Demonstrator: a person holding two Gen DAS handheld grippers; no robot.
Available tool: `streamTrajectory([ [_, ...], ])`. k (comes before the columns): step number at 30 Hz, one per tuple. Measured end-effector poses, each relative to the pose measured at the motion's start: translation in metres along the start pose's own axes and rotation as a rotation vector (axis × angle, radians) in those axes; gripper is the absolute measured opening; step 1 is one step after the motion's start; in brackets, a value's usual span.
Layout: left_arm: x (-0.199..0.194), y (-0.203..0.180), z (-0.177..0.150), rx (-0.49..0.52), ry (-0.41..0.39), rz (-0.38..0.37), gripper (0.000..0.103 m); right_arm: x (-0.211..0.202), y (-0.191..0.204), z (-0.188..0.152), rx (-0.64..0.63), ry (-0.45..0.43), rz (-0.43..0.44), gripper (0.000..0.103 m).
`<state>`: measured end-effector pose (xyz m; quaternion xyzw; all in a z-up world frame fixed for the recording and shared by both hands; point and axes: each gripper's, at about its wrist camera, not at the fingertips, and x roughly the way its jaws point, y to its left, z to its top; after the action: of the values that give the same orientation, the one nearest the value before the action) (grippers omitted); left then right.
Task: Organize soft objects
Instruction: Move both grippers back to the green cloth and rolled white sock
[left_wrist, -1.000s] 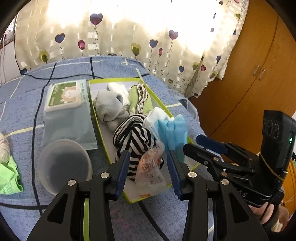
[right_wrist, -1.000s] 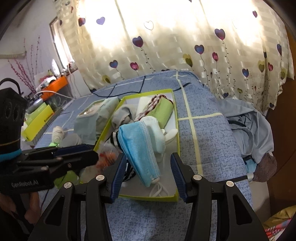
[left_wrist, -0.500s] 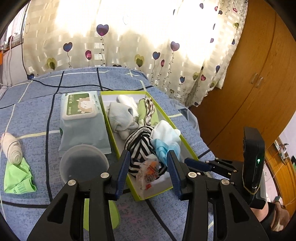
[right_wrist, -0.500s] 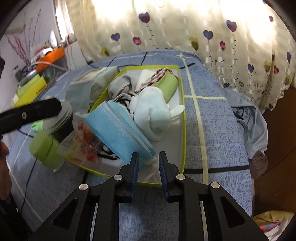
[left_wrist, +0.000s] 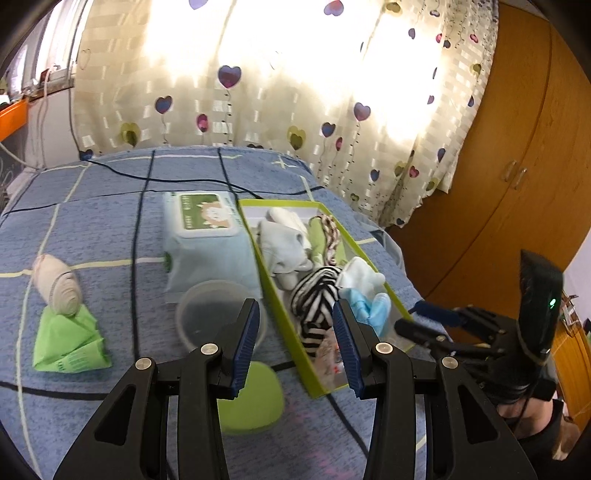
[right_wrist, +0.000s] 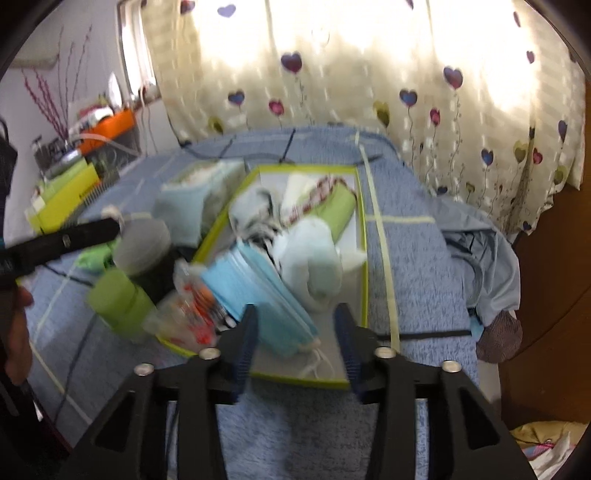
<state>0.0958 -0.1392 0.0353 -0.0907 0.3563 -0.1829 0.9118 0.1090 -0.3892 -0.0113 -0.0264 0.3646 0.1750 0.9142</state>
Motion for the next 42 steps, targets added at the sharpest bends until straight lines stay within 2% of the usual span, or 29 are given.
streamTrajectory([
  [4,-0.012,0.009,-0.004,-0.007,-0.017,0.038,0.043,-0.008,0.008,0.009,0.027,-0.054,0.017,0.051],
  [8,-0.022,0.017,-0.008,-0.016,-0.031,0.049,0.043,-0.01,0.023,0.015,0.012,-0.069,0.035,0.052],
  [27,-0.062,0.067,-0.027,-0.104,-0.082,0.128,0.043,-0.006,0.106,0.029,-0.105,-0.068,0.135,0.055],
  [42,-0.065,0.091,-0.031,-0.135,-0.074,0.167,0.043,0.004,0.138,0.041,-0.165,-0.064,0.186,0.056],
])
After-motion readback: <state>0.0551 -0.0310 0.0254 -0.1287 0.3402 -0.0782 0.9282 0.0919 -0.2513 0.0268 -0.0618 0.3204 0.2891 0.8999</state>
